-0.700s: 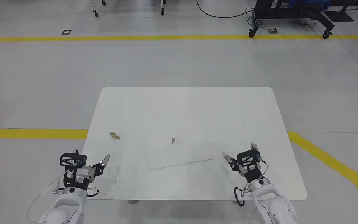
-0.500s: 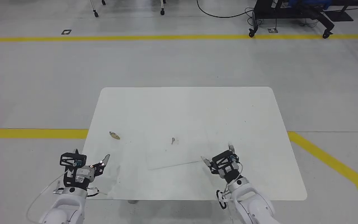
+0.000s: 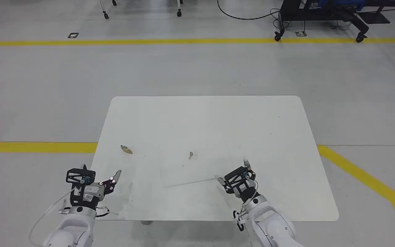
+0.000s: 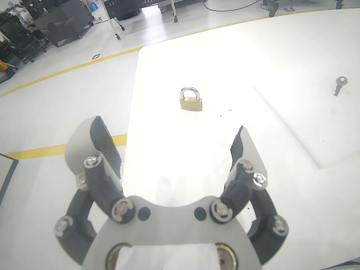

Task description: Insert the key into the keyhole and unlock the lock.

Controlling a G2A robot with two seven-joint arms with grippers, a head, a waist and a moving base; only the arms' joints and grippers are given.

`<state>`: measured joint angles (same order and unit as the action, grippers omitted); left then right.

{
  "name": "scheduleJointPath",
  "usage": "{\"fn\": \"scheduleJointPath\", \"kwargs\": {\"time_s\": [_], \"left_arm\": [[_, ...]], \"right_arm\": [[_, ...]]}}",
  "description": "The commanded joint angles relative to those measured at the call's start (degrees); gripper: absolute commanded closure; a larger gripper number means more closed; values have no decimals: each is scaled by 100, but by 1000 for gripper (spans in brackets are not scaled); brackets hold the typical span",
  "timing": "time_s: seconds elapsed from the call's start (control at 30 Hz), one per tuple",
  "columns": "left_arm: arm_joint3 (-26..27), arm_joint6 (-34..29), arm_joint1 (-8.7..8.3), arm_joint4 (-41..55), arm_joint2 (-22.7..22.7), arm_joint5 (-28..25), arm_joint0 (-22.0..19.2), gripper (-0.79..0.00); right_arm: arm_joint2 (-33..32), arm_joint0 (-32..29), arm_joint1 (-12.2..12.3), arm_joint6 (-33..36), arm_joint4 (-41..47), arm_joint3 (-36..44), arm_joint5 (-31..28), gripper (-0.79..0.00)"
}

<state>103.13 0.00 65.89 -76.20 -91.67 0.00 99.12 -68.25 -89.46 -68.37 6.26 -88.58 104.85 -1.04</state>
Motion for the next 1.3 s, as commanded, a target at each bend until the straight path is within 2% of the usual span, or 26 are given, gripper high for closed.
{"fn": "scheduleJointPath", "kwargs": {"time_s": [0.0, 0.13, 0.23, 0.27, 0.3, 0.43, 0.67, 0.73, 0.77, 0.8, 1.0, 1.27], "left_arm": [[0, 0, 0, 0, 0, 0, 0, -785], [0, 0, 0, 0, 0, 0, 0, -785], [0, 0, 0, 0, 0, 0, 0, -785], [0, 0, 0, 0, 0, 0, 0, -785], [0, 0, 0, 0, 0, 0, 0, -785], [0, 0, 0, 0, 0, 0, 0, -785], [0, 0, 0, 0, 0, 0, 0, -785], [0, 0, 0, 0, 0, 0, 0, -785], [0, 0, 0, 0, 0, 0, 0, -785], [0, 0, 0, 0, 0, 0, 0, -785], [0, 0, 0, 0, 0, 0, 0, -785], [0, 0, 0, 0, 0, 0, 0, -785]], "right_arm": [[209, 211, -23, -98, 1, -40, -485, -785], [704, 891, -125, -98, 170, -498, -1041, -785], [1037, 1445, -231, 242, 155, -933, -1051, -785], [1138, 1576, -269, 310, 190, -1049, -1003, -690], [1228, 1693, -304, 383, 220, -1153, -960, -659], [1460, 2128, -431, 687, 466, -1579, -885, -742], [1667, 2653, -630, 980, 1338, -2212, -898, -693], [1731, 2756, -686, 1114, 1530, -2367, -820, -566], [1745, 2804, -715, 1165, 1645, -2445, -743, -419], [1773, 2849, -741, 1186, 1726, -2502, -711, -382], [1877, 3100, -874, 1289, 2123, -2880, -591, -382], [1888, 3222, -970, 1082, 2342, -3187, -558, -366]]}}
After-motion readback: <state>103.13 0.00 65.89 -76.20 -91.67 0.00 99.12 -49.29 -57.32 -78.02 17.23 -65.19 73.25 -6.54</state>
